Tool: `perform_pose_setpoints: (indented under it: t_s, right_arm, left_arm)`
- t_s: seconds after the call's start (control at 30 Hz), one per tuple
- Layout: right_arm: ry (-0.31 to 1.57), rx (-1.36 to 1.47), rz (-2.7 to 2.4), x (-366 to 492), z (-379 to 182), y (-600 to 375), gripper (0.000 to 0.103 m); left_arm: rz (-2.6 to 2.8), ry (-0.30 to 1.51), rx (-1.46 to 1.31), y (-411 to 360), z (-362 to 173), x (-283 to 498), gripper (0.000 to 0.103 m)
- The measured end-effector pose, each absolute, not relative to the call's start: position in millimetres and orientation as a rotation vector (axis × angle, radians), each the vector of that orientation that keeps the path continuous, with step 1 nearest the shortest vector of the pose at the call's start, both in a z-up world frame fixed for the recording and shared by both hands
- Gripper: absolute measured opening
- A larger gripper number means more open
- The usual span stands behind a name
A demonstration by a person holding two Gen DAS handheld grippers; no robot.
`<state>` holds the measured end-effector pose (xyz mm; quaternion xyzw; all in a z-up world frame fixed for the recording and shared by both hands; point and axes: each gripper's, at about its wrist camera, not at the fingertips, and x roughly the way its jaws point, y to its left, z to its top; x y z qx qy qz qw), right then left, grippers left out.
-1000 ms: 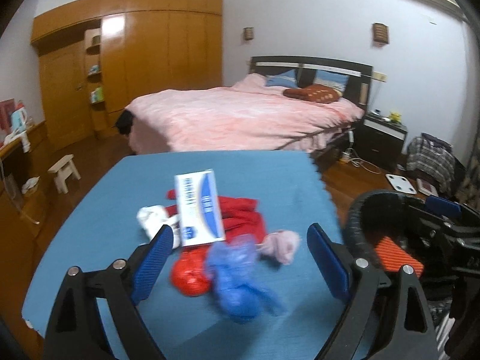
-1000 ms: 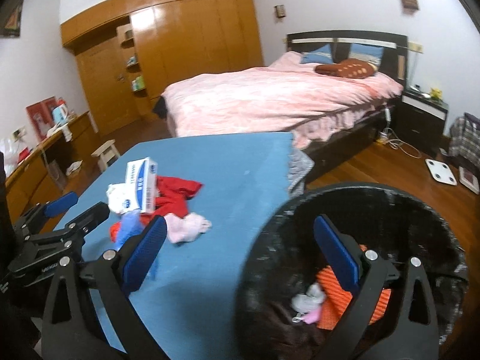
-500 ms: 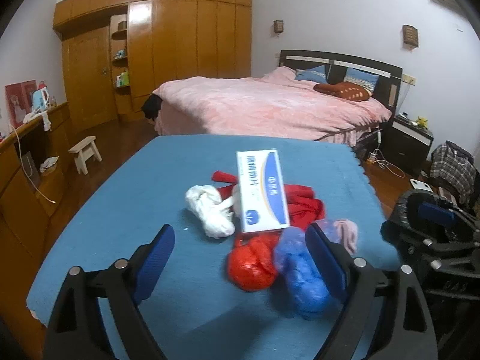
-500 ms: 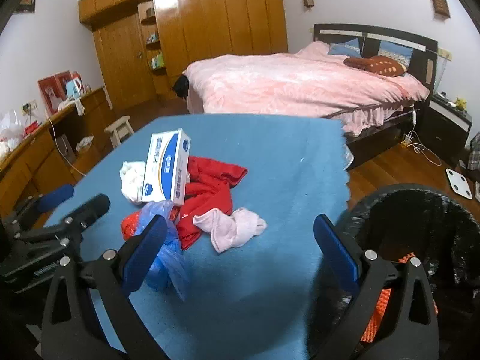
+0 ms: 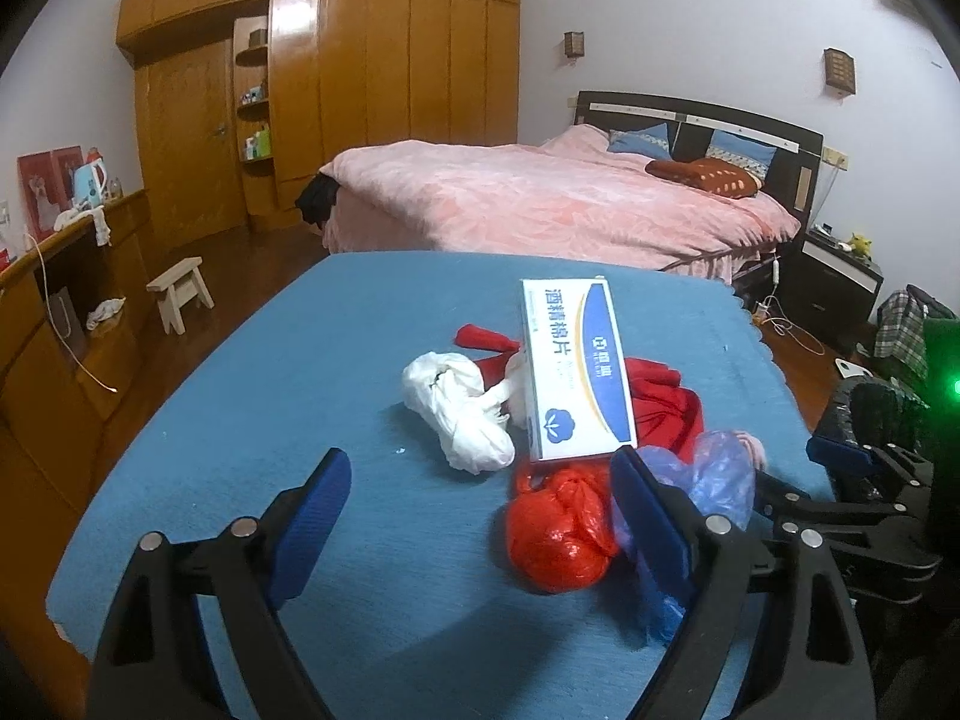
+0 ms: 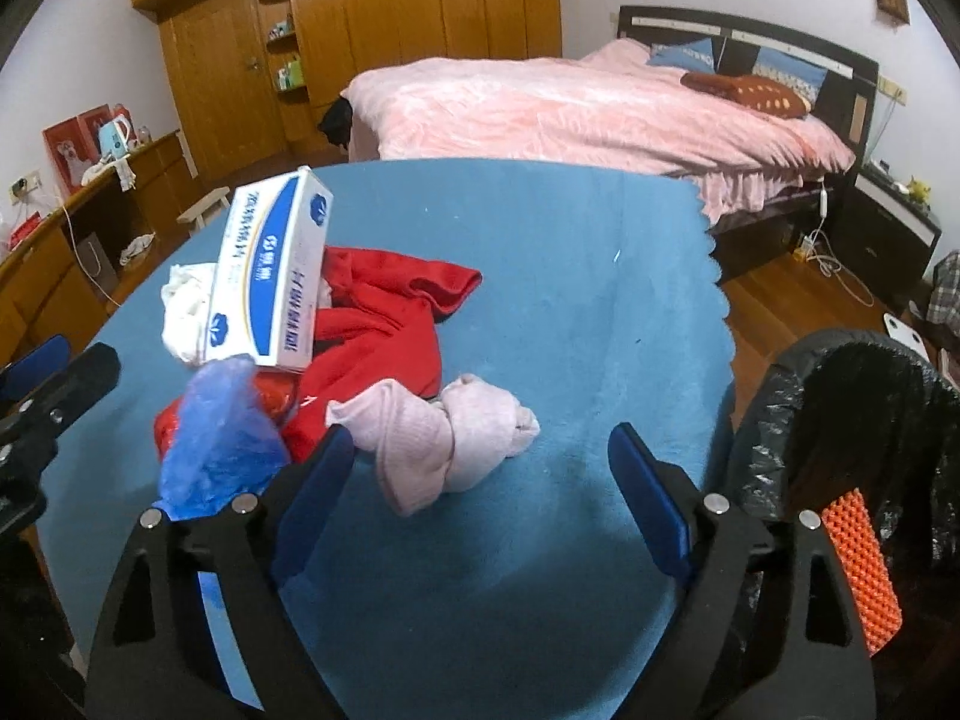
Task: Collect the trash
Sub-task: 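Grasp the pink sock with the right tool from the table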
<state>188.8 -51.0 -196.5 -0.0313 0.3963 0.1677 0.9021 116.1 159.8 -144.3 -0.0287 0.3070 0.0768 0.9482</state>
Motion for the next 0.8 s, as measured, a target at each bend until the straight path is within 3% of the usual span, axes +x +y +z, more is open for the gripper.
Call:
perform_pose_setpoints:
  t_s: [0.07, 0.17, 0.23, 0.33, 0.8]
  right_arm:
    - [0.832, -0.063, 0.355, 191.8, -199.9, -49.9, 0.081]
    - [0.862, -0.056, 0.384, 197.0, -204.6, -46.9, 0.068]
    - [0.882, -0.053, 0.413, 198.2, -207.1, -45.2, 0.053]
    - [0.89, -0.053, 0.438, 197.3, -207.0, -43.4, 0.04]
    - [0.84, -0.018, 0.442, 176.4, -181.0, -60.8, 0.036]
  left_arm:
    - [0.157, 0.628, -0.061, 160.9, -146.0, 117.9, 0.086]
    - [0.155, 0.631, -0.064, 161.9, -147.8, 119.5, 0.086]
    - [0.154, 0.631, -0.065, 162.4, -147.9, 120.1, 0.086]
    - [0.153, 0.631, -0.067, 162.0, -148.2, 120.9, 0.086]
    - [0.1, 0.626, -0.063, 135.3, -142.7, 112.9, 0.082]
